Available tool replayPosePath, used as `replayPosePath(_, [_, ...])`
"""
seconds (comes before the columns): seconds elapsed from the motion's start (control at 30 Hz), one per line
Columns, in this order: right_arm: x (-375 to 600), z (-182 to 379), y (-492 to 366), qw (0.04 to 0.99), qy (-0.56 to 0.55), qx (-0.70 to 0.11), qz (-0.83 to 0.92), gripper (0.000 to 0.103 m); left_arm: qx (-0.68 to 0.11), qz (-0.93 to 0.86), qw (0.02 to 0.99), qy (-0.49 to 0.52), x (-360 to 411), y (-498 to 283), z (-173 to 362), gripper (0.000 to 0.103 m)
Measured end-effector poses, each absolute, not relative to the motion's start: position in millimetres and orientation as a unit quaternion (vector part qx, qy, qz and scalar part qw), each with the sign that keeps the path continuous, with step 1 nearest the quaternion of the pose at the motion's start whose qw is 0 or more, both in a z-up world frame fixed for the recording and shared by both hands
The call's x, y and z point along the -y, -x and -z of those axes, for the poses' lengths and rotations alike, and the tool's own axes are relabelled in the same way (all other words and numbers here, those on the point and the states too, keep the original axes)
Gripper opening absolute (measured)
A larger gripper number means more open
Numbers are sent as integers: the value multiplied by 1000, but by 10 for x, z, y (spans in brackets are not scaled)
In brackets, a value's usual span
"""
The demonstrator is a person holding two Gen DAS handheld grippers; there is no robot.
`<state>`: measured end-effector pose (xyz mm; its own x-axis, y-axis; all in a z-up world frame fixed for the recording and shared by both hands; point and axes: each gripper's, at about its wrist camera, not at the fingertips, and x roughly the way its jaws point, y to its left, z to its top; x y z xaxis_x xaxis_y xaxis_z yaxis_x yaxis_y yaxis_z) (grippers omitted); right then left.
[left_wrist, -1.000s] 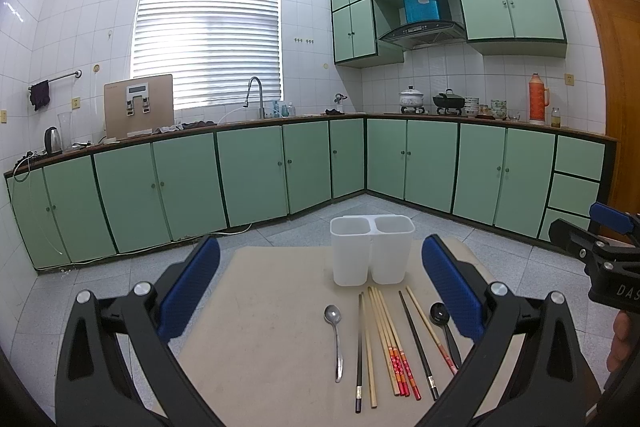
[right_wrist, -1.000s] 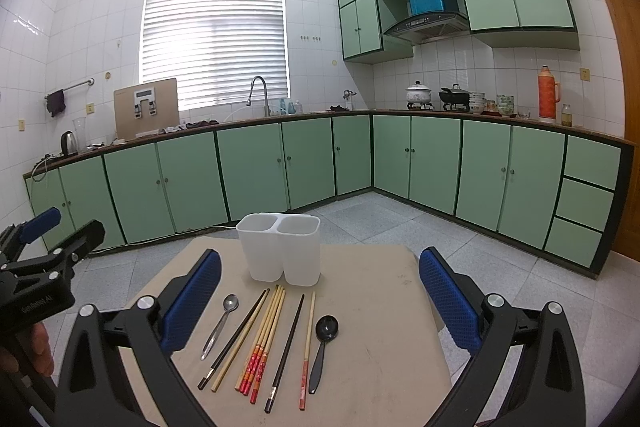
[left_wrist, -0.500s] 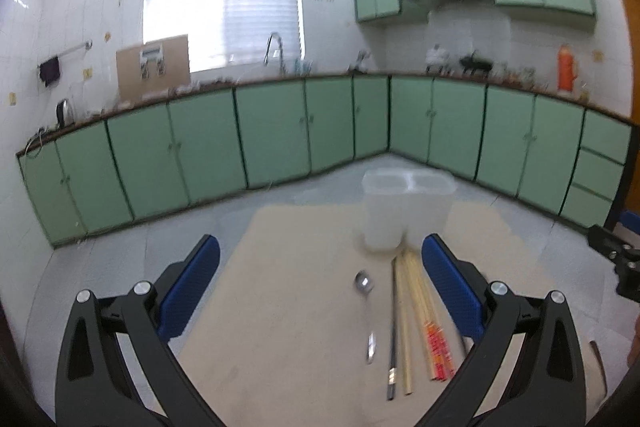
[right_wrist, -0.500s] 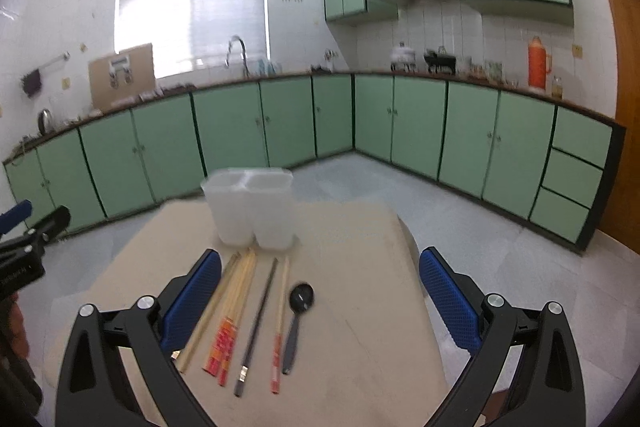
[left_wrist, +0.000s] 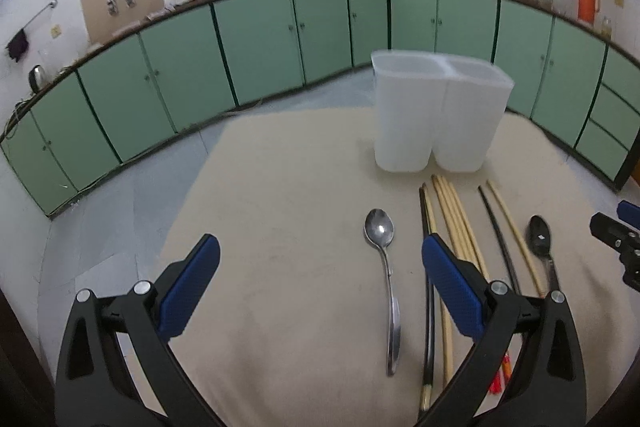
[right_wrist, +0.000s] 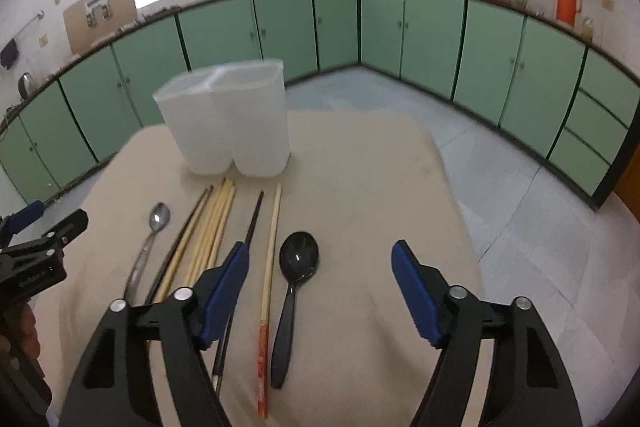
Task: Organize utensils
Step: 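Move the left tool to the silver spoon while the right tool approaches the black spoon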
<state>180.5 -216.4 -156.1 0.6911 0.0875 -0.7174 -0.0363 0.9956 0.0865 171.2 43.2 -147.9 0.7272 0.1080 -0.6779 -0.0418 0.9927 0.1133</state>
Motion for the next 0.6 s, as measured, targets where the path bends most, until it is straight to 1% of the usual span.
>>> replayPosePath(0.2, [2106, 1819, -2084, 901, -40, -430, -41, 64, -395, -36, 916, -56, -357, -1971, 1669, 98])
replayPosePath(0.4, [2078, 1969, -2273, 890, -50, -452, -42, 59, -413, -29, 909, -55, -286, -2187, 1800, 97])
replayPosePath(0.47, [2083, 2022, -2303, 886, -53, -460, -41, 55, -418, -26, 906, -54, -258, -2265, 1837, 96])
replayPosePath(0.6, [2105, 2090, -2330, 881, -61, -468, -40, 52, -426, -21, 903, -52, -207, -2361, 1894, 95])
